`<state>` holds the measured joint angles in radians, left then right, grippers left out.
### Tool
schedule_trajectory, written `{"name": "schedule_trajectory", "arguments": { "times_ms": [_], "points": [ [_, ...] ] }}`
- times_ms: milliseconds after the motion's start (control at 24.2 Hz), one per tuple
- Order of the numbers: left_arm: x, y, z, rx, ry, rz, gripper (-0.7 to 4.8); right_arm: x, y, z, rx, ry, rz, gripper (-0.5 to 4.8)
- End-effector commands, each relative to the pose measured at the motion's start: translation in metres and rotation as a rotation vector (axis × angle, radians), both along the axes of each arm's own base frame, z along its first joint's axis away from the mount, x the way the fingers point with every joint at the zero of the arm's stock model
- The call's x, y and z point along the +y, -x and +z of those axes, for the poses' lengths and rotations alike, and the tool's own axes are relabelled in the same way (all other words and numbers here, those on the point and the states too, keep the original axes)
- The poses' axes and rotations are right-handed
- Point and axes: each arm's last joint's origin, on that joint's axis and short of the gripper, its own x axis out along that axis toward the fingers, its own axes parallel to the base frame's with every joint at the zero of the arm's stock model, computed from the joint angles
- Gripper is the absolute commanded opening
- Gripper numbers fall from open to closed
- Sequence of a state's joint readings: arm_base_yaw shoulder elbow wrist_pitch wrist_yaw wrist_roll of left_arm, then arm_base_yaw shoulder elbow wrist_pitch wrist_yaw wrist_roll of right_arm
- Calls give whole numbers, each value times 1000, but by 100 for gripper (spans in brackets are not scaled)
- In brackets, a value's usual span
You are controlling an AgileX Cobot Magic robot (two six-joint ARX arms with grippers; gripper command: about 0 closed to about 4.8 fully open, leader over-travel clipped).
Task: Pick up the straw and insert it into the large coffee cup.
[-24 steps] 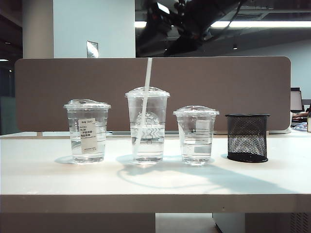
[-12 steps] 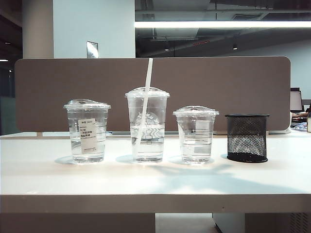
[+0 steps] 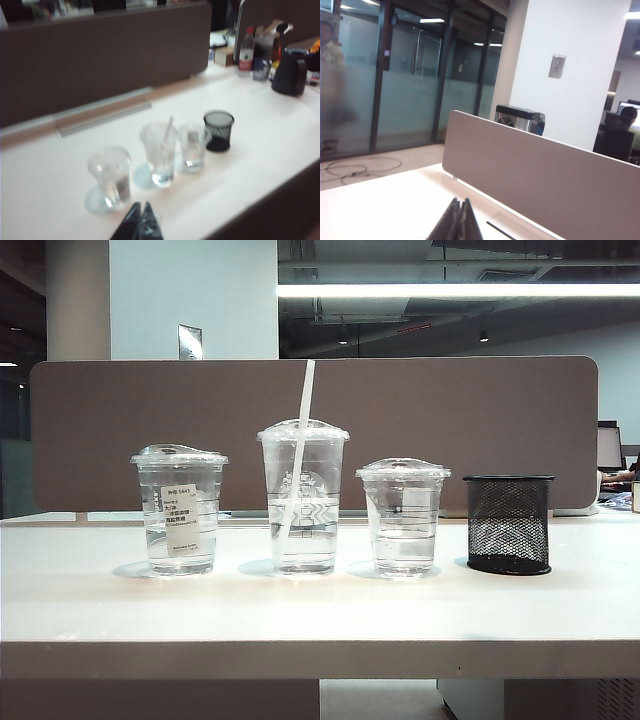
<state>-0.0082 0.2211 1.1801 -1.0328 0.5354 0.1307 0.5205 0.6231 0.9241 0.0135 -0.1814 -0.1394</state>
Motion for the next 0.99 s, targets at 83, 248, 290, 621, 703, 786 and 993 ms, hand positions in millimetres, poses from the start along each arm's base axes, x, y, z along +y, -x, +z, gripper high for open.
{"name": "schedule_trajectory", "arguments": {
  "times_ms": [83, 248, 290, 621, 703, 786, 993],
  "points": [
    [0, -20, 4, -143, -15, -2, -5, -12, 21, -39, -92, -69, 0, -7],
    [-1, -63, -22, -151, -10, 1, -5, -20, 33, -80, -74, -74, -19, -7],
    [-1, -75, -32, -142, -8, 1, -5, -21, 34, -91, -62, -77, -13, -7],
    [2, -143, -130, -18, 129, 117, -5, -19, 32, -168, 98, -105, 19, -7],
    [2, -151, -153, 40, 189, 121, -5, -18, 31, -181, 148, -140, 41, -7],
    [2, -156, -175, 105, 214, 149, -5, -16, 27, -192, 186, -130, 43, -7],
    [4, -160, -211, 210, 229, 214, -5, -10, 20, -224, 297, -63, 71, -7]
  ]
}}
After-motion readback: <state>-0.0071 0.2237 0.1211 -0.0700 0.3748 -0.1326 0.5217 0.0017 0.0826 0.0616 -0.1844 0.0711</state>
